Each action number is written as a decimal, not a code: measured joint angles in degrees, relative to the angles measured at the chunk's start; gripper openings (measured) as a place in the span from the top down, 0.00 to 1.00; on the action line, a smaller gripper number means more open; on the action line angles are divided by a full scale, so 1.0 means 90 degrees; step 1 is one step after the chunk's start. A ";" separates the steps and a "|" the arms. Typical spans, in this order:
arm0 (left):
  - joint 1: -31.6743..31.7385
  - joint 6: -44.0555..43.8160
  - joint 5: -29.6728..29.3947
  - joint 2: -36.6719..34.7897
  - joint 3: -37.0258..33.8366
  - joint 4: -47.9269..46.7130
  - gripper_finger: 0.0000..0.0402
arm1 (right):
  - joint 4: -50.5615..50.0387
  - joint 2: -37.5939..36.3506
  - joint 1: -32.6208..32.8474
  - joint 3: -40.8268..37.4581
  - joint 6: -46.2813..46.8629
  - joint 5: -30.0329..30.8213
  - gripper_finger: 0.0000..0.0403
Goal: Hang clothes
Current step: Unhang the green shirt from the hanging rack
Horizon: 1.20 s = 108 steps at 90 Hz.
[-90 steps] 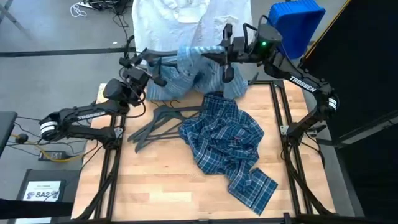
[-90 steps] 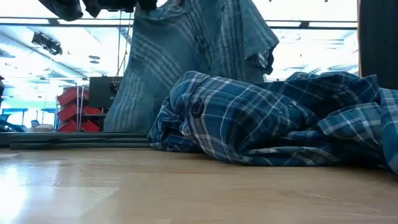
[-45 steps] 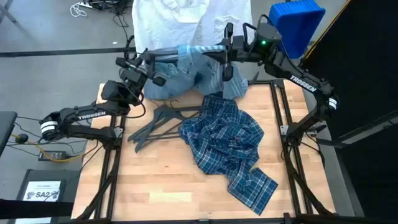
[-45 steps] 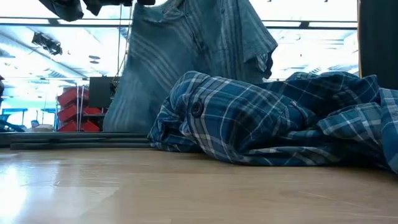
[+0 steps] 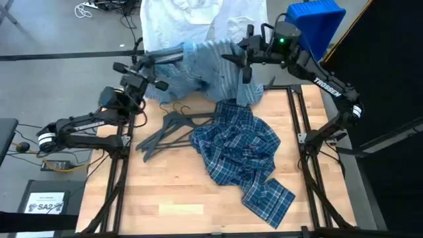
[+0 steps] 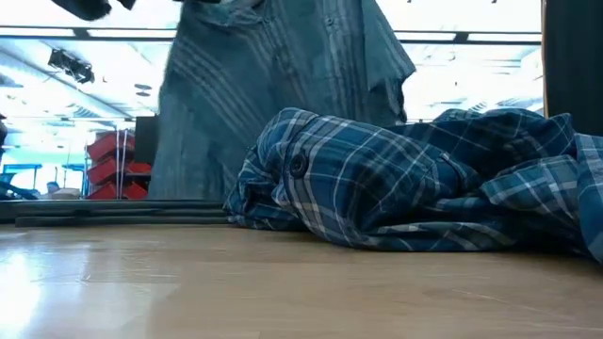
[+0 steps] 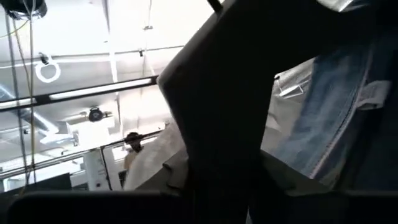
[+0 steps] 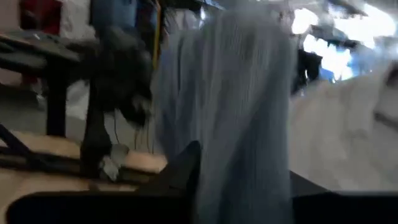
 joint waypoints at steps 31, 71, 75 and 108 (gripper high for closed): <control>-0.1028 -0.0216 0.0355 -0.0721 0.0222 -0.0532 0.91 | -0.0448 -0.0530 0.0034 0.0000 -0.0012 0.0046 0.80; -0.2301 -0.0281 0.1081 0.0045 0.2429 -0.2375 0.96 | 0.0209 -0.1970 0.0825 0.0002 0.0053 0.0014 0.80; -0.2459 -0.0279 0.1088 0.0203 0.2717 -0.2501 0.96 | 0.0295 -0.2064 0.0918 0.0002 0.0146 0.0012 0.80; -0.3547 -0.0231 0.1765 0.1753 0.6065 -0.4456 0.96 | 0.0549 -0.2302 0.1457 0.0002 0.1035 0.0035 0.80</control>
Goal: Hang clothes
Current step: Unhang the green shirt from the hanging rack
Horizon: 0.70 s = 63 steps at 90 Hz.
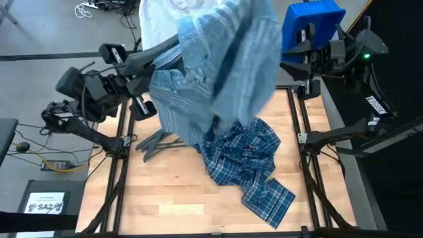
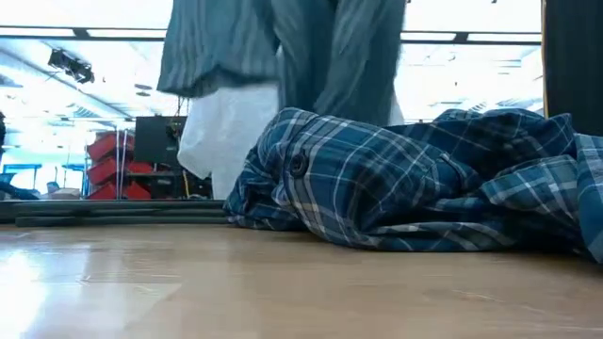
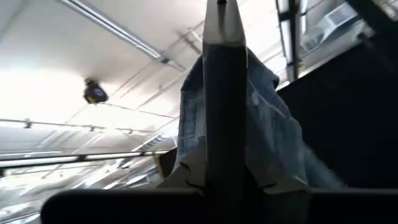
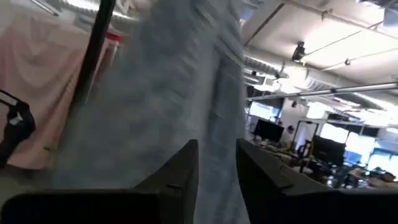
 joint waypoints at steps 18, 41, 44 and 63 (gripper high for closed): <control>-0.0253 -0.0018 -0.0267 0.0828 0.1344 -0.1062 0.96 | 0.0164 -0.0070 0.0226 0.0000 0.0279 -0.0004 0.81; -0.0463 -0.1121 -0.1685 0.1254 0.1516 -0.3492 0.96 | -0.1828 -0.0448 0.0274 0.0000 0.0064 0.1207 0.82; -0.0492 -0.1369 -0.1838 0.1291 0.1507 -0.3787 0.96 | -0.2243 -0.0482 0.0306 0.0000 -0.0002 0.1673 0.82; -0.0512 -0.2773 -0.2459 0.1276 0.1105 -0.4809 0.96 | -0.3845 -0.0449 0.0795 -0.0380 0.0237 0.4166 0.82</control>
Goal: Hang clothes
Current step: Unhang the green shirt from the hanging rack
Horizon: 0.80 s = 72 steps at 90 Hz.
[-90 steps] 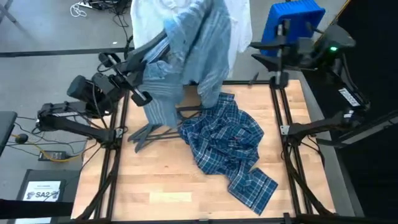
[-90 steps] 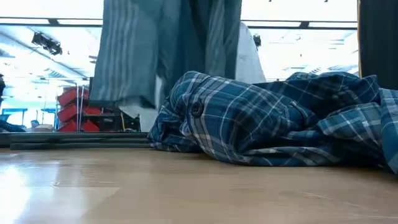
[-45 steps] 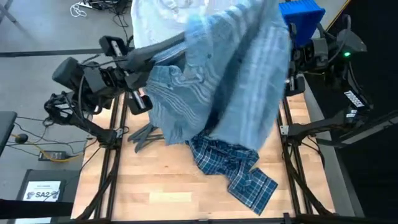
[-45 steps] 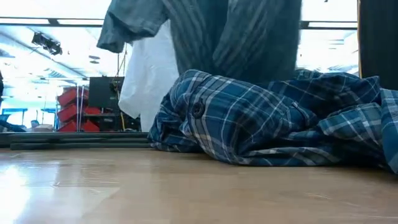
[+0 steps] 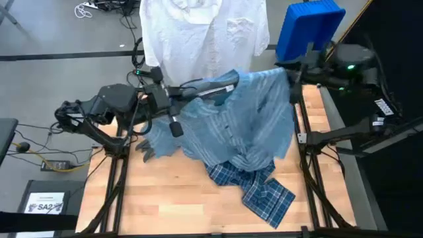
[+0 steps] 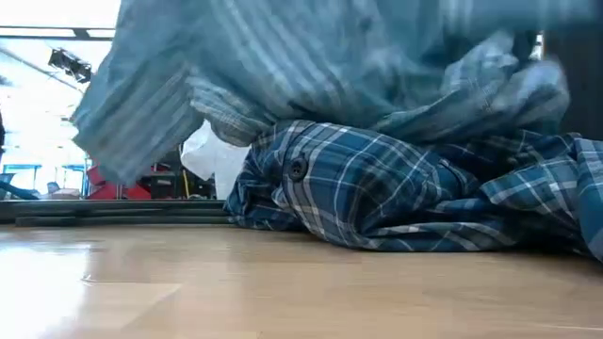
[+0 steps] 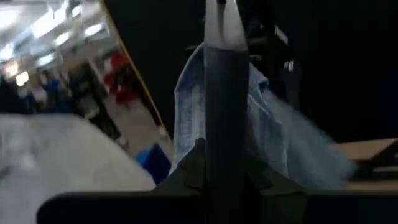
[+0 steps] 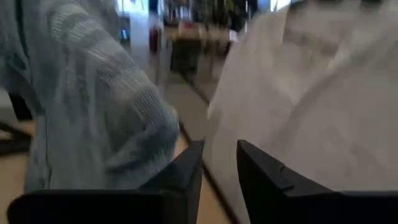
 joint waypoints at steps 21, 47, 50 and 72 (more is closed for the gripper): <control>0.0254 -0.0926 -0.0131 0.0039 -0.1455 0.0425 0.96 | -0.0069 0.0066 0.1007 -0.0992 0.0039 0.3184 0.82; 0.0423 -0.1605 -0.0454 0.0039 -0.2774 0.0510 0.96 | -0.1099 0.0165 0.1877 -0.1493 0.1133 0.4203 0.81; 0.0415 -0.1684 -0.0447 0.0039 -0.2837 0.0500 0.96 | -0.1260 0.0165 0.1954 -0.1493 0.1400 0.4071 0.81; 0.0413 -0.2072 -0.0324 0.0026 -0.2883 -0.0045 0.96 | -0.1792 0.0124 0.2360 -0.1493 0.2069 0.3693 0.77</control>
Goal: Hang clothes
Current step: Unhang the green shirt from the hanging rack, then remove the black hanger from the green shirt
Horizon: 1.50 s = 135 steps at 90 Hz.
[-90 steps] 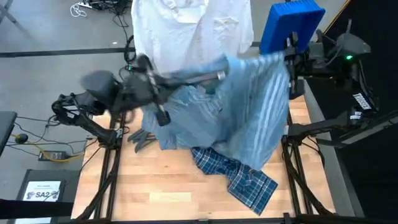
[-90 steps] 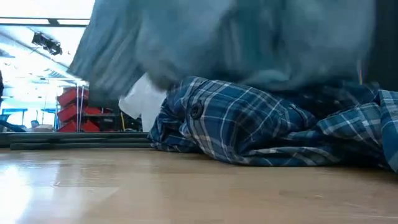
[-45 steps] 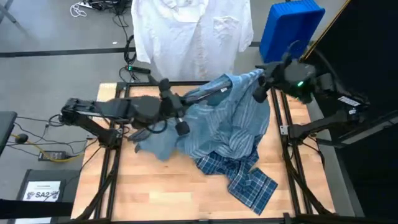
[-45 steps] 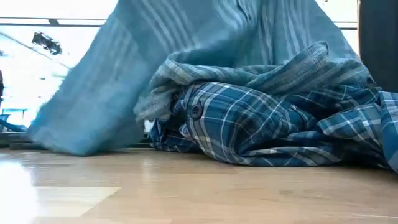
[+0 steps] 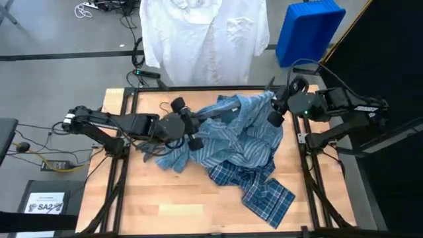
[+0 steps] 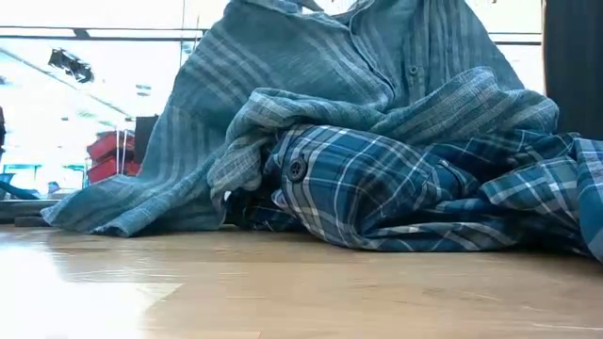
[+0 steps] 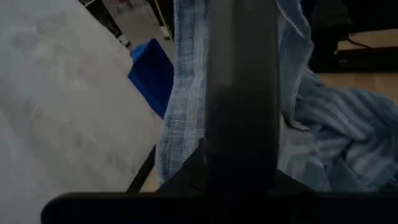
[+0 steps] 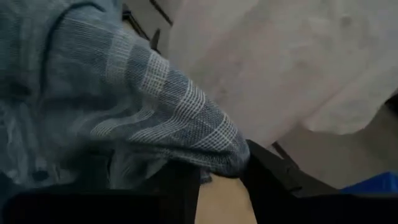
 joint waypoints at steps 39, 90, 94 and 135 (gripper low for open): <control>0.0121 -0.0202 0.0901 0.0005 -0.0015 -0.0873 0.96 | 0.0500 -0.0272 0.0172 0.0012 -0.0592 -0.0959 0.68; 0.0117 0.0076 0.1153 0.0061 -0.0027 -0.0325 0.96 | 0.2198 0.0273 0.0166 0.0022 -0.1104 -0.2626 0.67; 0.0117 0.0176 0.1255 0.0067 -0.0027 -0.0207 0.96 | 0.2417 0.0470 0.0144 0.0022 -0.1283 -0.2695 0.67; 0.0104 0.0314 0.1109 0.0205 -0.0022 -0.0399 0.96 | 0.1159 0.1562 -0.0185 0.0010 -0.0883 -0.2628 0.67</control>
